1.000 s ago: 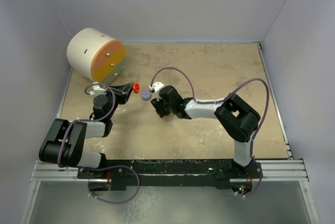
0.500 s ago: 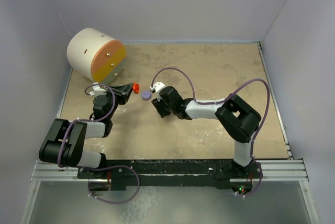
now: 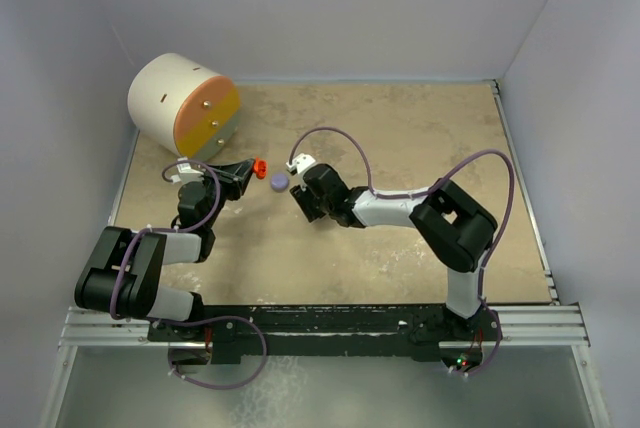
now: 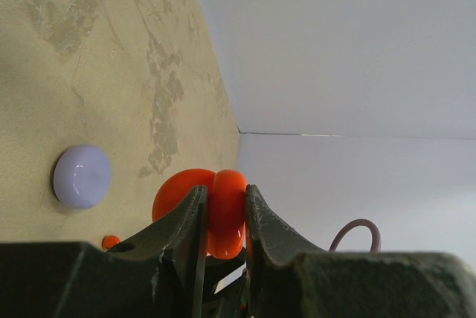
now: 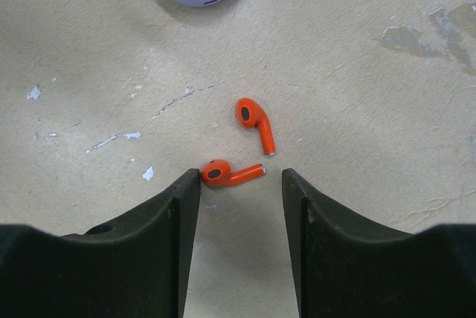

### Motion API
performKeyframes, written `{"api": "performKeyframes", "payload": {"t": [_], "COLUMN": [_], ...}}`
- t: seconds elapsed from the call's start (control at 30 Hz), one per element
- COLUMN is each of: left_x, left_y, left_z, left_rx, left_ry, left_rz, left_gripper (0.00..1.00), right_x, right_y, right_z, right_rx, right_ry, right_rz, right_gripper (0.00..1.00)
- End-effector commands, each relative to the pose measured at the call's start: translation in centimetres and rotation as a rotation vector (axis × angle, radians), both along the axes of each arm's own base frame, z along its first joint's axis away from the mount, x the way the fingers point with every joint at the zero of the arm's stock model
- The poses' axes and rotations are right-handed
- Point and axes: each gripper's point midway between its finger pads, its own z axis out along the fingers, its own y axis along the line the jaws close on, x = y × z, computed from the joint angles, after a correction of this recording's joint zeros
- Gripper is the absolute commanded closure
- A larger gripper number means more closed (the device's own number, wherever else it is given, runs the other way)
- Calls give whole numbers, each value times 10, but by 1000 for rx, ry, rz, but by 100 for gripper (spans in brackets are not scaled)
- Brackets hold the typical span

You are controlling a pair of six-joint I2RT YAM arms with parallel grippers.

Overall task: Insert the wireless bluetooth earbuds into the charging case
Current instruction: Pick up the earbud from the center of the board.

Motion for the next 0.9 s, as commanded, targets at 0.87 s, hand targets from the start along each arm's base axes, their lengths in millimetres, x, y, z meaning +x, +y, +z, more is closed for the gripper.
{"api": "performKeyframes", "payload": {"t": [0.87], "left_x": [3], "left_y": [3], "left_z": [14], "left_rx": [-11], "left_ry": [-57], "left_rz": [7], "left_gripper": [100], "right_x": [21], "right_y": [12], "right_z": [36], "right_rx": [18], "right_ry": [-99], "right_rz": [-3], "right_gripper": [51]}}
